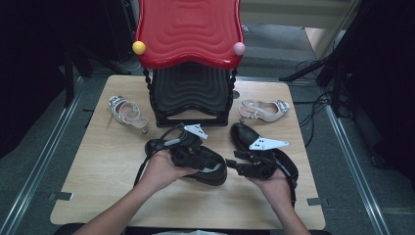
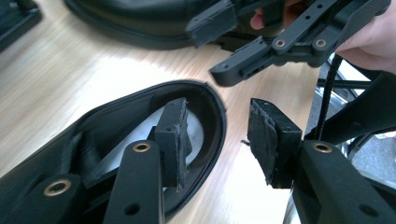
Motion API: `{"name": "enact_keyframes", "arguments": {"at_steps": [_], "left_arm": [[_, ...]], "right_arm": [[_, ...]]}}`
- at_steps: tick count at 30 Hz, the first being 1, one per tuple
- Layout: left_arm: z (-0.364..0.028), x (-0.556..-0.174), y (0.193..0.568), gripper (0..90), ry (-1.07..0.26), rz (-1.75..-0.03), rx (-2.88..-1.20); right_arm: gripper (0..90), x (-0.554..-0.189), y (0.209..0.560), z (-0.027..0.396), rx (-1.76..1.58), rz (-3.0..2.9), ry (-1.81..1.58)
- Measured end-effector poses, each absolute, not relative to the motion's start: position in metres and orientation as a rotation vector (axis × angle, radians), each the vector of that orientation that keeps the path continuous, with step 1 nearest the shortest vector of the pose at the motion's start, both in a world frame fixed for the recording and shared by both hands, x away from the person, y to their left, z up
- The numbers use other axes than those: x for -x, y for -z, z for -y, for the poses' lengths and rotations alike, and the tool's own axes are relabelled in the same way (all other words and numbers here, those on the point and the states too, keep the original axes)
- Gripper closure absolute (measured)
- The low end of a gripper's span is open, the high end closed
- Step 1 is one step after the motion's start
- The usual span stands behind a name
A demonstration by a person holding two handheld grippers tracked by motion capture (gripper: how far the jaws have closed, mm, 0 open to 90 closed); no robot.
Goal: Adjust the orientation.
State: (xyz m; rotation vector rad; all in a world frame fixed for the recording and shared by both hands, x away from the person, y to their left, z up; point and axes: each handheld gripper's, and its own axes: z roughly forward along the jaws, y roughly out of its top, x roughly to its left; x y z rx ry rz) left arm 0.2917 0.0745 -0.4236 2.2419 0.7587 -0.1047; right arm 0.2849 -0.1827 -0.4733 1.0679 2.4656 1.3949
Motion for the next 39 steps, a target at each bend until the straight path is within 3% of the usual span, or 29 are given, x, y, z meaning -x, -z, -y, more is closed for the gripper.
{"name": "enact_keyframes", "arguments": {"at_steps": [6, 12, 17, 19, 20, 24, 39], "left_arm": [[-0.112, -0.288, 0.421, 57.0, 0.059, -0.797, -2.176], [-0.138, -0.288, 0.425, 65.4, 0.058, -0.830, -2.110], [-0.161, -0.285, 0.433, 78.3, 0.046, -0.881, -2.064], [-0.165, -0.284, 0.435, 82.3, 0.050, -0.894, -2.059], [-0.171, -0.283, 0.438, 85.2, 0.053, -0.909, -2.052], [-0.179, -0.282, 0.442, 89.6, 0.024, -0.927, -2.045], [-0.201, -0.288, 0.486, 89.9, 0.032, -1.072, -2.052]], "right_arm": [[54.8, -0.283, 0.474, 0.178, -1.010, -2.472, -1.393], [54.3, -0.288, 0.471, 0.178, -1.132, -2.489, -1.379], [70.5, -0.290, 0.466, 0.179, -1.117, -2.485, -1.376], [73.1, -0.291, 0.465, 0.179, -1.111, -2.489, -1.378], [80.0, -0.293, 0.464, 0.178, -1.105, -2.496, -1.387], [90.0, -0.298, 0.464, 0.174, -1.076, -2.523, -1.364], [90.0, -0.316, 0.474, 0.154, -1.007, -2.579, -1.273]]}}
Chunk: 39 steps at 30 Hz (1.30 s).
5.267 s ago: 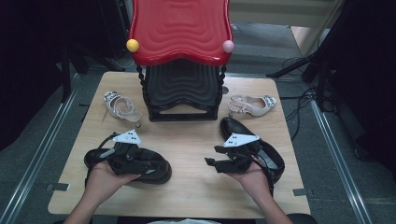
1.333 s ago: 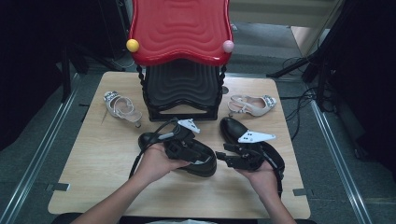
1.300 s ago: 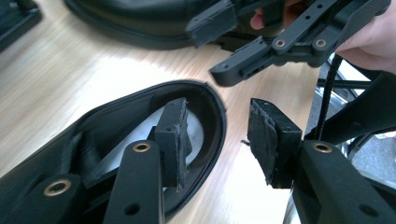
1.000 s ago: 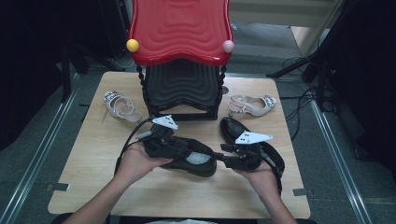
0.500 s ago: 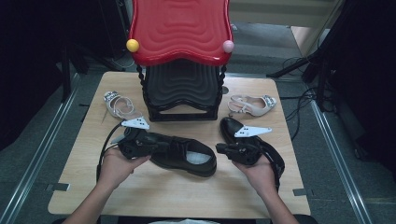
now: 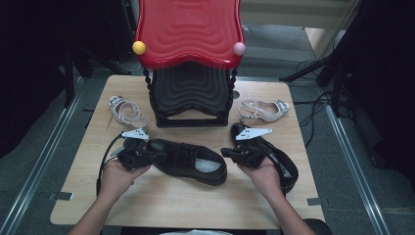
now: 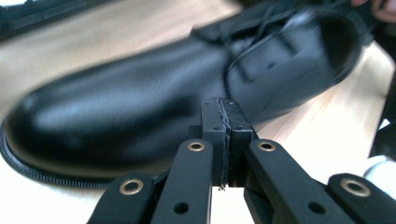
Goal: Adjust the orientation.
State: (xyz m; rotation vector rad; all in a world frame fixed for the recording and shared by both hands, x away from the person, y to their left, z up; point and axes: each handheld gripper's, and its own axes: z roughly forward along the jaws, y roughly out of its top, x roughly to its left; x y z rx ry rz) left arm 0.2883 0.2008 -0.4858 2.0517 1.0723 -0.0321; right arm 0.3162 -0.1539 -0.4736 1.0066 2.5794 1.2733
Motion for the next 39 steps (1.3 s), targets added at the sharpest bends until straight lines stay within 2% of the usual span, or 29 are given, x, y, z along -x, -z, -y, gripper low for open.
{"name": "enact_keyframes", "arguments": {"at_steps": [9, 19, 39], "left_arm": [[-0.182, -0.288, 0.497, 89.8, 0.073, -1.048, -2.113], [-0.185, -0.293, 0.501, 89.5, 0.149, -1.055, -2.083], [-0.182, -0.308, 0.505, 89.6, 0.210, -1.047, -2.065]], "right_arm": [[90.0, -0.314, 0.476, 0.150, -0.982, -2.609, -1.237], [90.0, -0.306, 0.476, 0.152, -0.991, -2.639, -1.246], [90.0, -0.284, 0.477, 0.154, -1.061, -2.676, -1.268]]}}
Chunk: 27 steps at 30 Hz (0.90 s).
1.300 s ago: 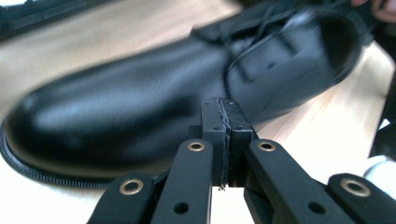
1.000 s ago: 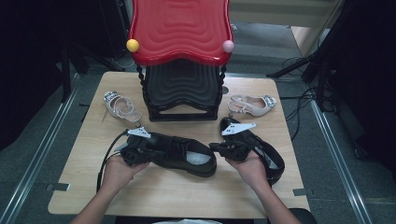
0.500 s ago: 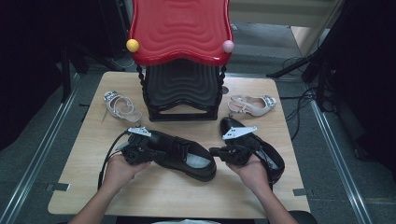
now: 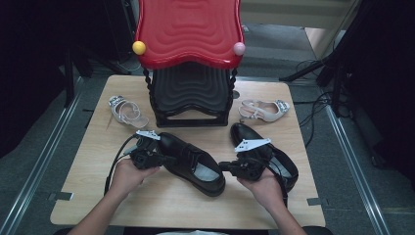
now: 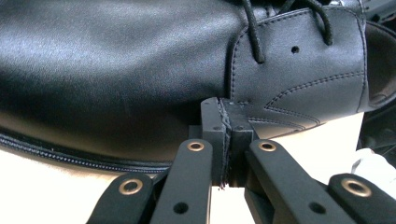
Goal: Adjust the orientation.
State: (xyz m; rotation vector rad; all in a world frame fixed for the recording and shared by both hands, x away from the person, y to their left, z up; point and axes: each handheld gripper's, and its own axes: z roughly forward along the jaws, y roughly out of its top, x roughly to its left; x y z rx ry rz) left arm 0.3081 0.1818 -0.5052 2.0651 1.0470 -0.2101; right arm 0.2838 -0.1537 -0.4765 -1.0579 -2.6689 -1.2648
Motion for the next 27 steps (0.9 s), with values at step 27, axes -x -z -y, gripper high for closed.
{"name": "enact_keyframes", "arguments": {"at_steps": [27], "left_arm": [[-0.164, -0.331, 0.510, 89.5, 0.278, -1.042, -2.034]], "right_arm": [[90.0, -0.255, 0.477, 0.154, 1.031, 2.602, 1.213]]}}
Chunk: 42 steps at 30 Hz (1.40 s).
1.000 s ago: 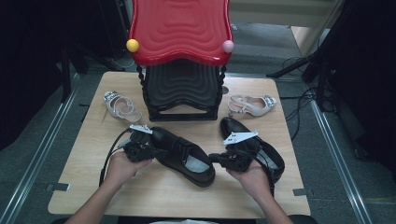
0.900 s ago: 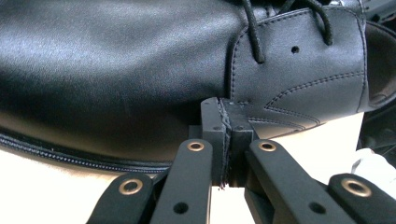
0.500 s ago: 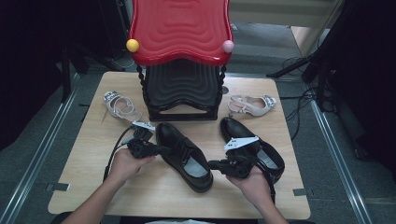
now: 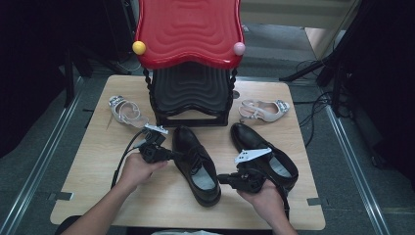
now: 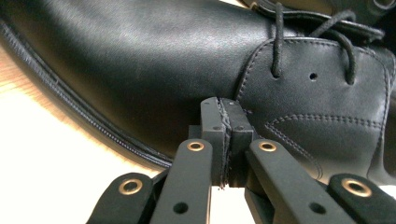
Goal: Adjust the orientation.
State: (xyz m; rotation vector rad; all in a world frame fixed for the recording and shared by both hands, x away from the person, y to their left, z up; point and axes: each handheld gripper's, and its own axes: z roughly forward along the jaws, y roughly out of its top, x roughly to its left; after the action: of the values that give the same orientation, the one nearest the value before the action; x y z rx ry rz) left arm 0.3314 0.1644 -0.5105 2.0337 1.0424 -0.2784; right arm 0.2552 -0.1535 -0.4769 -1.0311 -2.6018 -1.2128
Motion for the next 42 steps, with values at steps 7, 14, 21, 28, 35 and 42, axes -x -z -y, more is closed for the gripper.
{"name": "enact_keyframes", "arguments": {"at_steps": [7, 14, 21, 28, 35, 42], "left_arm": [[-0.160, -0.334, 0.513, 89.3, 0.289, -1.051, -2.008], [-0.156, -0.336, 0.515, 89.4, 0.304, -1.060, -1.987], [-0.144, -0.339, 0.514, 88.7, 0.271, -1.040, -1.994], [-0.151, -0.341, 0.505, 70.4, 0.226, -1.035, -2.057], [-0.161, -0.334, 0.492, 49.8, 0.209, -0.984, -2.030], [-0.165, -0.332, 0.489, 40.3, 0.220, -0.964, -2.028]], "right_arm": [[90.0, -0.253, 0.478, 0.155, 1.001, 2.574, 1.200], [87.6, -0.254, 0.478, 0.156, 0.978, 2.571, 1.196], [85.1, -0.260, 0.481, 0.159, 1.033, 2.625, 1.188], [78.7, -0.262, 0.481, 0.164, 1.063, 2.633, 1.207], [68.2, -0.262, 0.478, 0.168, 1.092, 2.646, 1.245], [63.5, -0.264, 0.480, 0.168, 1.099, 2.649, 1.234]]}}
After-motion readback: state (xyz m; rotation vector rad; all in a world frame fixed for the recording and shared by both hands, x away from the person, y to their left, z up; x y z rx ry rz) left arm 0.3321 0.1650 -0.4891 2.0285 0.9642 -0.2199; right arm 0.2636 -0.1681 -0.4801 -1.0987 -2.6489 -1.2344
